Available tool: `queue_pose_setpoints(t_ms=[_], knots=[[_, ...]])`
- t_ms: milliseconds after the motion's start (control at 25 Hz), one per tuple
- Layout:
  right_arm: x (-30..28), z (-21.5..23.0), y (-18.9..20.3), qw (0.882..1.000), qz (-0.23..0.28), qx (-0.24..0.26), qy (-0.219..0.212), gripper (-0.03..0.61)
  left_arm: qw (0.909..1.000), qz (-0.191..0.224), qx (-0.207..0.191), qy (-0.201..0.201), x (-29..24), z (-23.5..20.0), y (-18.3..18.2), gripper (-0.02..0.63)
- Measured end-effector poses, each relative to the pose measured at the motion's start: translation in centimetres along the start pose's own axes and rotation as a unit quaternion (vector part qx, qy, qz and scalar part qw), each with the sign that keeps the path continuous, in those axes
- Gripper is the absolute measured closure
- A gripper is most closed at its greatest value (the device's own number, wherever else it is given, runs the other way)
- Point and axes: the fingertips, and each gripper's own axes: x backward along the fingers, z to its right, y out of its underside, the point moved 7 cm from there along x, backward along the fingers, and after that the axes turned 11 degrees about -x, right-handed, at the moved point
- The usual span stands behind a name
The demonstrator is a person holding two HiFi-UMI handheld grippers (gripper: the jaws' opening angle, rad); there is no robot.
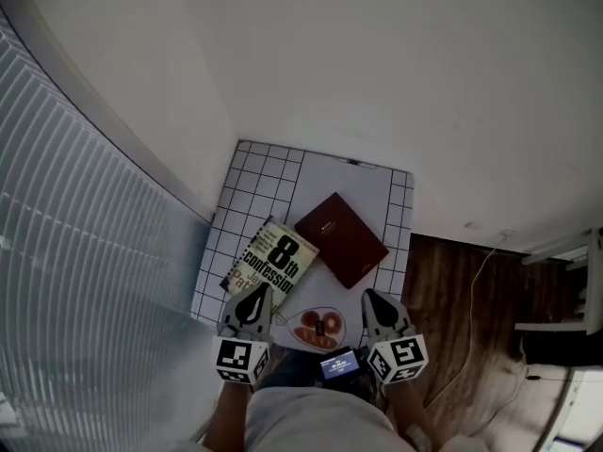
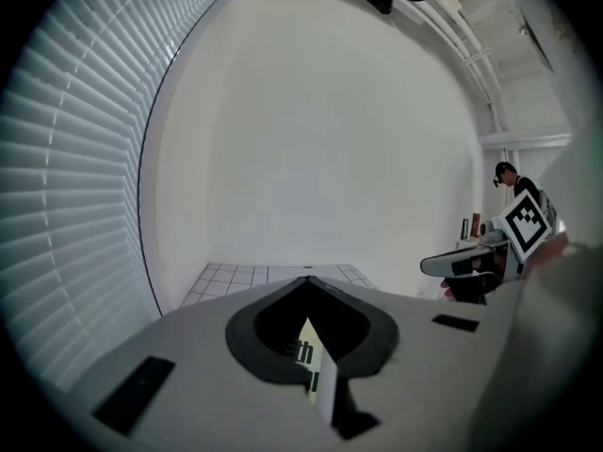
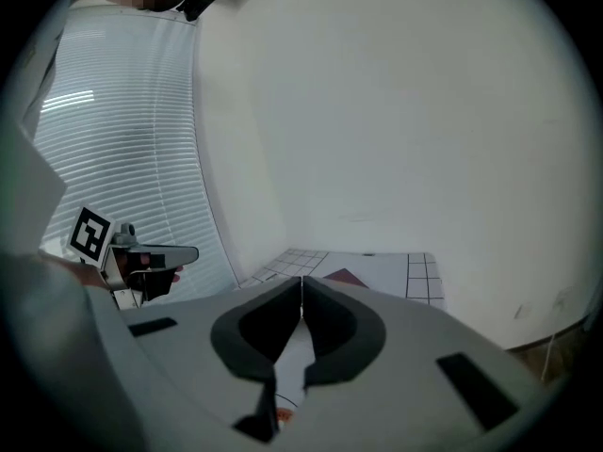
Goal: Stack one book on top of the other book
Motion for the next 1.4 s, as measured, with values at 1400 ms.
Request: queue_pose_setpoints(t_ms=[1400], knots=[[-13.5,16.4,3.5,0.988,-0.135,0.070,0.002,0.449,0.9619,-0.172,0.174,0.122,-15.0,10.2,11.9,0.448]])
